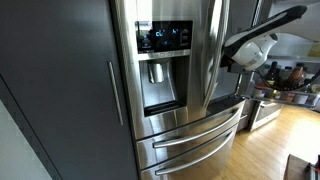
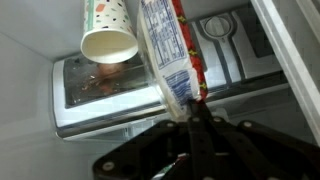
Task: Take the sachet out of the cup
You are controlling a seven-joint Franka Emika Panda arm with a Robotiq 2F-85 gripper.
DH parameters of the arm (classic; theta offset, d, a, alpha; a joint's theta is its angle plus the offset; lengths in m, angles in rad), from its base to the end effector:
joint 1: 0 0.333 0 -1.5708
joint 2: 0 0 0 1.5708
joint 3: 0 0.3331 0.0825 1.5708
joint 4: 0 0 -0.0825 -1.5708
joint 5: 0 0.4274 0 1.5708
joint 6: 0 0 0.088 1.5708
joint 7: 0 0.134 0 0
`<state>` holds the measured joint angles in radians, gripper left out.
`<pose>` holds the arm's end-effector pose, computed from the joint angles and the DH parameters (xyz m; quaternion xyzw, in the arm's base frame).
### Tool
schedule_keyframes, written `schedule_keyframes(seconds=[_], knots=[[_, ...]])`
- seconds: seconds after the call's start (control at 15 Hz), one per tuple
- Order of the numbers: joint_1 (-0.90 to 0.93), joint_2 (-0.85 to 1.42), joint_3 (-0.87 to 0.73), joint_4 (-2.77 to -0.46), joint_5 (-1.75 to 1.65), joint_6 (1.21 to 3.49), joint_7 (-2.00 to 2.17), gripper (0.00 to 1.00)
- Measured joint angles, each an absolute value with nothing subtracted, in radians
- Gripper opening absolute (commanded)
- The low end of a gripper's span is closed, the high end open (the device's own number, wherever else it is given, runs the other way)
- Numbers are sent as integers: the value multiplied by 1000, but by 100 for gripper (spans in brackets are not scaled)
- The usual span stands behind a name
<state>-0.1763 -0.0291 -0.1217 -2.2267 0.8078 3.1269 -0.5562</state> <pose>0.5664 -0.2394 0.4529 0.8599 -0.2407 0.4501 0.0041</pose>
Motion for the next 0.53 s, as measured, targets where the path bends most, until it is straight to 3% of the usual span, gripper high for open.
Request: schedule_keyframes(seconds=[0.27,0.33,0.4,0.53], knots=[[-176,-29,-122,-2227,808,3131,-556,0],[-175,-29,-121,-2227,811,3142,-559,26],[-174,-29,-121,-2227,816,3156,-570,27],[-170,-29,-121,-2228,834,3190,-598,40]])
